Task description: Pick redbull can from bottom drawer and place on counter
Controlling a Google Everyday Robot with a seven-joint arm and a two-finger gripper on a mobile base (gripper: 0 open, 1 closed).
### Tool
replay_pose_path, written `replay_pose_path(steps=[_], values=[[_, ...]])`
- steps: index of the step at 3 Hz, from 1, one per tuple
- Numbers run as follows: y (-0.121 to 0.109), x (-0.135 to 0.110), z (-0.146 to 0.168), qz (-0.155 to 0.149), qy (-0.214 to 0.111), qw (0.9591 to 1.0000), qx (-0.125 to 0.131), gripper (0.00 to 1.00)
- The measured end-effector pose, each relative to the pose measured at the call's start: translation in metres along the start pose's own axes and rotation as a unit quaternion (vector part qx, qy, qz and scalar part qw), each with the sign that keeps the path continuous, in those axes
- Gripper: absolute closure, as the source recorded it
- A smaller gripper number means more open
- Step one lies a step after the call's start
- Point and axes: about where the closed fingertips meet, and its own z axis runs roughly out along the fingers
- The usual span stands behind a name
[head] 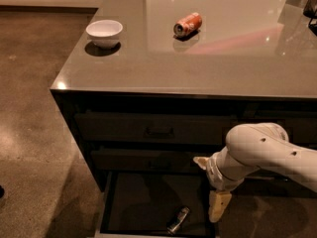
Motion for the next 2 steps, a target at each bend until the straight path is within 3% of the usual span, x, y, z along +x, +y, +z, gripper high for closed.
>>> replay_pose_path(steps=[1, 2], values=[[0.001, -0.007, 0.016, -0.029, 0.011, 0.9994, -0.019, 0.00], [-0.005, -0.009, 0.064, -0.123, 0.020, 0.9919, -0.021, 0.00]])
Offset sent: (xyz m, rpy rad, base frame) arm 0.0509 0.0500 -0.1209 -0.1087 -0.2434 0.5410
